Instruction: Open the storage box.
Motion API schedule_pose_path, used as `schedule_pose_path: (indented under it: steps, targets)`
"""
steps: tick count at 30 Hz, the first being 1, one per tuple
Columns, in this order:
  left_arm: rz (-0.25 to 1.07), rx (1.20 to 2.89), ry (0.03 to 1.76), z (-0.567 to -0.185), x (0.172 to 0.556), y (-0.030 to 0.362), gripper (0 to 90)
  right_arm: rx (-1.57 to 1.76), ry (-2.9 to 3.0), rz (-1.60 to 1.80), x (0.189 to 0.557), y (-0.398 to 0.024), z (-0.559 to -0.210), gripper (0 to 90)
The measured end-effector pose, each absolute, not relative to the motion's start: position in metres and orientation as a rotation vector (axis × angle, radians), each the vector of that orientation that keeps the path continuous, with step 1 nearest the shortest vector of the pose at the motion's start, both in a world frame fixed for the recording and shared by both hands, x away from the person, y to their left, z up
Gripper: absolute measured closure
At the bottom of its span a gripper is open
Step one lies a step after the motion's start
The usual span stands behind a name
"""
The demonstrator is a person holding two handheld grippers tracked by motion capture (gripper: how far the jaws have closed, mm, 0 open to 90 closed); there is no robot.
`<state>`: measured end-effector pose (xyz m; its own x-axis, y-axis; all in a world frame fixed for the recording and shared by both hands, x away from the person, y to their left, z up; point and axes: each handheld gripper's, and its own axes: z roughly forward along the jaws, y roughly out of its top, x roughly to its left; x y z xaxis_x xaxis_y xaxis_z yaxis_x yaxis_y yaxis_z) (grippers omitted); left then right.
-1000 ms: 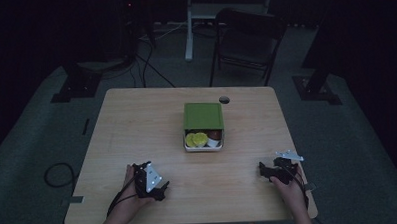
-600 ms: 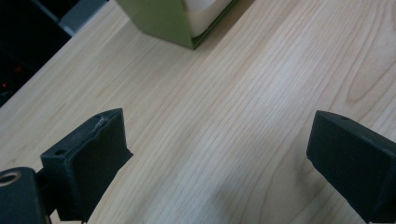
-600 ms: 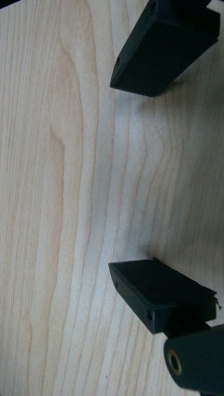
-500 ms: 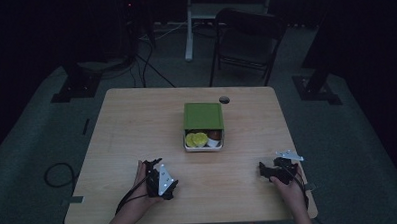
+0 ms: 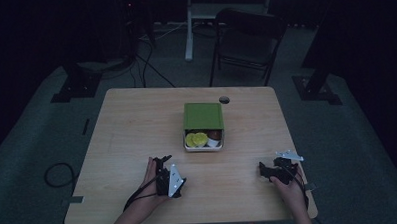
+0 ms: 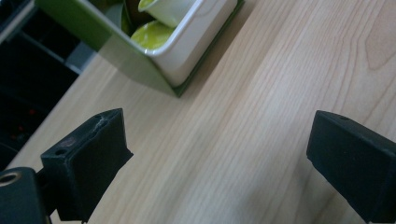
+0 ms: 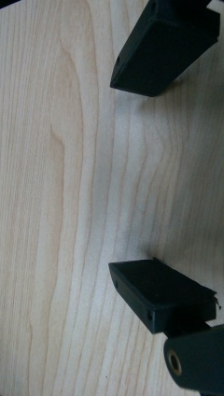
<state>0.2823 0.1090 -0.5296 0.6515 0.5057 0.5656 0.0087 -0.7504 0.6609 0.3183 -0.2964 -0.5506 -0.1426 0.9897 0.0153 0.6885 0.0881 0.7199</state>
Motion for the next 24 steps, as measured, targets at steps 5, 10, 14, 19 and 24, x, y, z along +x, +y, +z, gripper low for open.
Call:
schedule_pose_path:
  steps: [5, 10, 14, 19, 24]
  targets:
    - [1.062, 2.218, 0.370, -0.530, 0.285, 0.101, 6.7, 1.647, 1.888, 0.817, 0.318, -0.296, -0.551, 10.7]
    - [1.083, 2.247, 0.323, -0.531, 0.290, 0.094, 6.6, 1.647, 1.887, 0.817, 0.318, -0.296, -0.551, 10.6]
    - [1.092, 2.251, 0.291, -0.532, 0.294, 0.088, 6.7, 1.647, 1.888, 0.817, 0.318, -0.296, -0.551, 10.7]
    - [1.108, 2.258, 0.269, -0.534, 0.297, 0.085, 9.5, 1.646, 1.888, 0.817, 0.318, -0.296, -0.551, 10.7]
    - [1.147, 2.261, 0.241, -0.534, 0.303, 0.082, 14.8, 1.646, 1.888, 0.817, 0.318, -0.296, -0.551, 10.7]
